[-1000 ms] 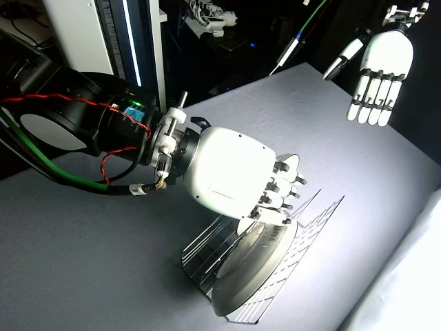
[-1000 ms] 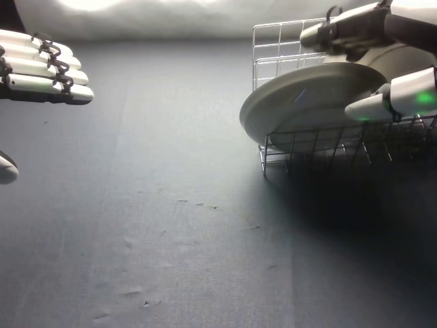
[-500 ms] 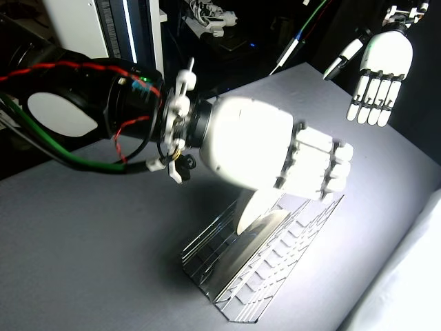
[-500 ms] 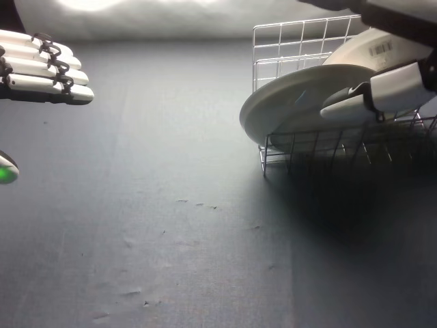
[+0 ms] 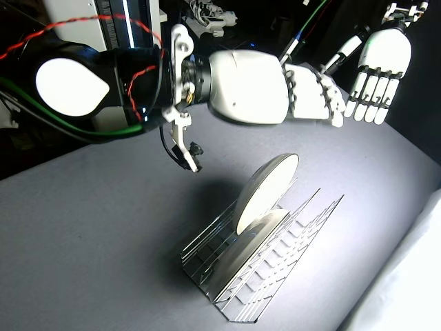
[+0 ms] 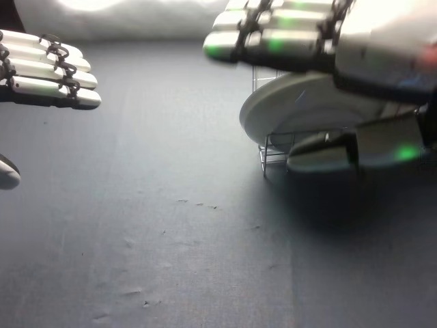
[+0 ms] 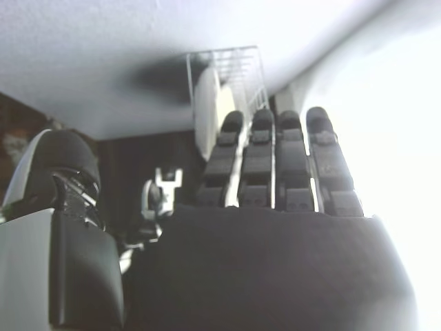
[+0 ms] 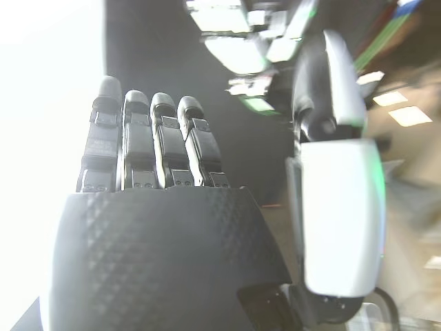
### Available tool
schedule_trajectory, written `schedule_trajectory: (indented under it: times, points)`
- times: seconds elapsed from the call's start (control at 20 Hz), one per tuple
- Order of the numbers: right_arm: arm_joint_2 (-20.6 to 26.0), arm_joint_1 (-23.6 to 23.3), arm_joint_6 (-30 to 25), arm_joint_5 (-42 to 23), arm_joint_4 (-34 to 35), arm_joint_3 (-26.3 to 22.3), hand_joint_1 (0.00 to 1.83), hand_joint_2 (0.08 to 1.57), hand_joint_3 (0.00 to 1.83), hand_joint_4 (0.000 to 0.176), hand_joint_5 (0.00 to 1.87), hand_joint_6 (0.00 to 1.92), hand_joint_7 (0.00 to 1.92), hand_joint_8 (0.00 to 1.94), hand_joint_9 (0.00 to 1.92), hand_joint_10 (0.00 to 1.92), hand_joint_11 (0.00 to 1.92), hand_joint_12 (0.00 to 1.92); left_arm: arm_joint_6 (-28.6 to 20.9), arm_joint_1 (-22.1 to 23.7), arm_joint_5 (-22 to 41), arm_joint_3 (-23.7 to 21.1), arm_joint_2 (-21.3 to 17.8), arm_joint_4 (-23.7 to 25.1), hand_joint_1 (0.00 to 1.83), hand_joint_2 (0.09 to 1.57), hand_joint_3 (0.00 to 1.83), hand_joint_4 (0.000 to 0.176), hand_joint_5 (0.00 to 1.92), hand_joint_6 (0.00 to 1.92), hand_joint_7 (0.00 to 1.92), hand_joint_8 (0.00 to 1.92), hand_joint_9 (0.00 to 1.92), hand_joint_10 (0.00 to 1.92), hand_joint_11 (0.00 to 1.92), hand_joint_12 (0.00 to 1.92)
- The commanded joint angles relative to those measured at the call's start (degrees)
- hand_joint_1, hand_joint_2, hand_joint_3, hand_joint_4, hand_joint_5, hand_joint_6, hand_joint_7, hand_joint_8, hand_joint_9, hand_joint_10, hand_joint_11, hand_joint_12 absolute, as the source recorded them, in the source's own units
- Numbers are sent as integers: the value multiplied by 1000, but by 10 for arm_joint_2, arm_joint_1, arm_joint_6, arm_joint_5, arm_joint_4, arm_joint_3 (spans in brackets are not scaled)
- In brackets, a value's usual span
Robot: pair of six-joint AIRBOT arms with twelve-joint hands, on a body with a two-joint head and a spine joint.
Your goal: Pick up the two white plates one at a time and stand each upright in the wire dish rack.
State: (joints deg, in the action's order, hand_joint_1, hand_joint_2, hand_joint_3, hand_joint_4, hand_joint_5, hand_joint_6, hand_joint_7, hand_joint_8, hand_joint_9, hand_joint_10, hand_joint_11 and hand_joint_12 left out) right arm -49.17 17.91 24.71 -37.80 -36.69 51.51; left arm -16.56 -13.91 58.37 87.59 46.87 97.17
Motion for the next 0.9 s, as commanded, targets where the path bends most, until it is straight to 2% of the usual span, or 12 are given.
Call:
schedule_trajectory:
  times: [0.0,0.2,0.3,0.35,0.4,0.45,0.5,0.55,0.6,0.65,0.7,0.85]
  points:
    - [5,-3,-2,-80,0,-2,463,1247,17,0,183,16,134,11,134,19,0,632,-3,11,36,-3,-9,-45,0,1120,2,0,56,14,14,5,0,0,7,3]
    - [6,-5,-1,-96,-65,-3,518,1240,5,0,512,71,565,82,494,123,0,1189,7,18,58,-2,-18,-29,0,1195,2,0,393,8,450,18,365,23,226,158]
    - [10,1,0,-124,-109,-5,527,1238,2,0,500,905,475,1100,367,1131,68,1507,9,18,64,-3,-21,-16,107,1237,0,0,677,41,767,52,711,48,382,528]
    - [15,8,5,-141,-119,-9,455,1242,3,0,508,1657,505,1752,393,1750,145,1838,9,18,72,-4,-23,-16,162,1263,10,0,800,163,878,218,808,439,471,919]
    - [18,13,9,-141,-119,-11,383,1276,11,0,483,1868,543,1903,435,1887,213,1904,9,19,75,-5,-25,-16,124,1313,5,0,710,539,698,801,620,1070,421,1406]
    - [21,23,14,-148,-119,-12,361,1318,14,0,518,1910,610,1933,554,1914,422,1918,9,22,80,-7,-28,-14,108,1352,3,0,624,829,654,1070,598,1301,472,1557]
    - [25,32,18,-153,-119,-11,295,1382,14,0,636,1919,742,1939,700,1920,613,1920,9,28,82,-7,-29,-8,152,1383,3,0,658,928,733,1096,678,1326,575,1569]
    - [27,36,23,-159,-119,-10,185,1494,40,0,944,1921,1072,1941,1048,1921,1094,1921,10,38,86,-7,-29,10,306,1426,5,0,787,1603,872,1571,810,1694,784,1825]
    - [27,39,24,-168,-119,-8,193,1556,52,0,1229,1921,1382,1941,1429,1921,1500,1921,10,45,86,-7,-29,24,556,1422,0,0,1080,1857,1176,1851,1135,1876,1131,1902]
    - [27,39,31,-171,-119,-5,225,1568,64,115,1406,1921,1552,1941,1631,1921,1726,1921,11,45,86,-6,-30,26,654,1447,1,0,1231,1908,1367,1907,1346,1912,1368,1917]
    - [27,39,32,-179,-119,-4,245,1570,70,164,1489,1921,1636,1941,1700,1921,1811,1921,11,47,87,-5,-31,25,800,1372,0,0,1245,1918,1414,1918,1442,1919,1467,1920]
    - [27,36,41,-200,-119,-1,410,1571,148,176,1516,1921,1686,1941,1749,1921,1834,1921,10,58,93,-9,-36,25,978,1312,0,0,1227,1921,1350,1921,1411,1921,1448,1921]
